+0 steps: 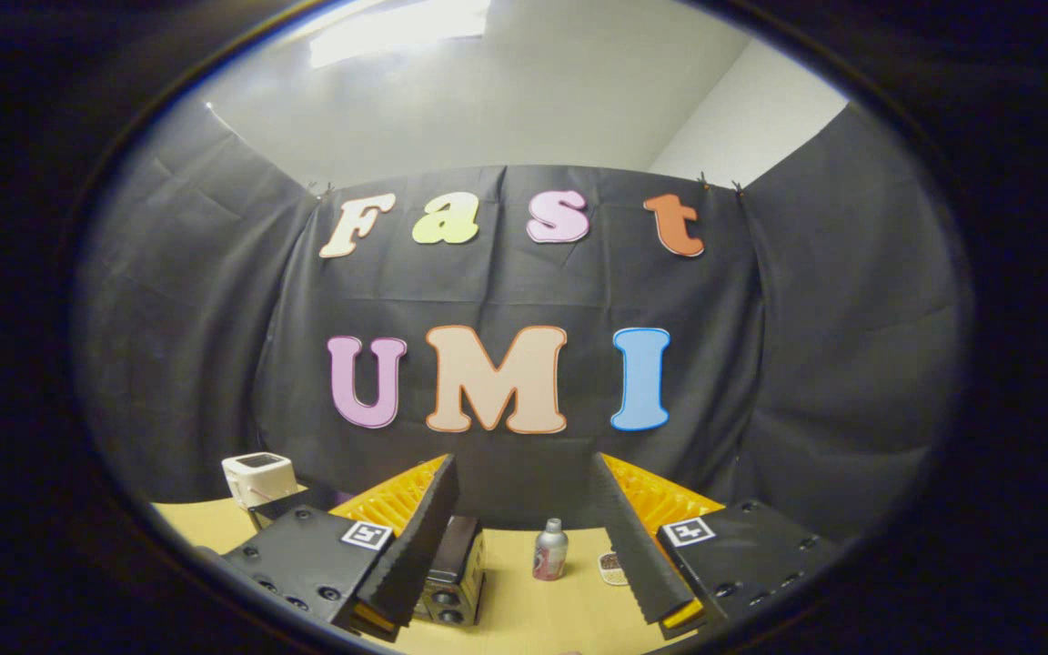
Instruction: Open the toaster oven, put the food inside, and close the toaster oven door.
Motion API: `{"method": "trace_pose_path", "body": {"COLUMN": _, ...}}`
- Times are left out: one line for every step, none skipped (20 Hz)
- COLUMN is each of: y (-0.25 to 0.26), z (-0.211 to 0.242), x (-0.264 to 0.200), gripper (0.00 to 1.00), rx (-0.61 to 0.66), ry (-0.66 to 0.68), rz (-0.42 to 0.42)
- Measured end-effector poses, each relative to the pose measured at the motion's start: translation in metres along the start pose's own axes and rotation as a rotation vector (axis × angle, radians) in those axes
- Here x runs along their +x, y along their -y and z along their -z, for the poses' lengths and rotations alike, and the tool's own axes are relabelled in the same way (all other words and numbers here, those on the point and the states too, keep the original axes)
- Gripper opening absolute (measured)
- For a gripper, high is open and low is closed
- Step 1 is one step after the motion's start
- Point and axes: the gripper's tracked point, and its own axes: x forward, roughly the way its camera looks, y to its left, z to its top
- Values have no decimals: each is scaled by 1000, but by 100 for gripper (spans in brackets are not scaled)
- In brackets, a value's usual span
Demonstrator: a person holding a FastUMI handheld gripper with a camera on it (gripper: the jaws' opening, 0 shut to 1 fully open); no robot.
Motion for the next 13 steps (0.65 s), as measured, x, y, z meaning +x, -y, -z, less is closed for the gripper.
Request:
{"method": "trace_pose_path", "body": {"y": 3, "z": 2, "x": 0, "gripper": 92, "rx": 6, "ry": -1, "rz": -9}}
{"method": "trace_pose_path", "body": {"y": 6, "z": 5, "x": 1, "gripper": 92, "rx": 11, "ry": 2, "rz": -20}}
{"method": "trace_pose_path", "body": {"y": 10, "z": 7, "x": 2, "gripper": 92, "rx": 14, "ry": 7, "rz": -28}}
{"method": "trace_pose_path", "body": {"y": 14, "z": 9, "x": 2, "gripper": 92, "rx": 13, "ry": 14, "rz": -39}}
{"method": "trace_pose_path", "body": {"y": 20, "z": 12, "x": 3, "gripper": 92, "rx": 12, "ry": 16, "rz": -44}}
{"method": "trace_pose_path", "body": {"y": 27, "z": 18, "x": 3, "gripper": 92, "rx": 11, "ry": 18, "rz": -41}}
{"method": "trace_pose_path", "body": {"y": 35, "z": 24, "x": 5, "gripper": 92, "rx": 11, "ry": 15, "rz": -33}}
{"method": "trace_pose_path", "body": {"y": 43, "z": 30, "x": 7, "gripper": 92, "rx": 9, "ry": 15, "rz": -24}}
{"method": "trace_pose_path", "body": {"y": 51, "z": 35, "x": 9, "gripper": 92, "rx": 1, "ry": 22, "rz": -16}}
{"method": "trace_pose_path", "body": {"y": 62, "z": 40, "x": 11, "gripper": 92, "rx": -15, "ry": 28, "rz": -1}}
{"method": "trace_pose_path", "body": {"y": 74, "z": 44, "x": 12, "gripper": 92, "rx": -39, "ry": 42, "rz": 14}}
{"method": "trace_pose_path", "body": {"y": 83, "z": 50, "x": 14, "gripper": 92, "rx": -72, "ry": 59, "rz": 22}}
{"method": "trace_pose_path", "body": {"y": 90, "z": 54, "x": 14, "gripper": 92, "rx": -108, "ry": 77, "rz": 26}}
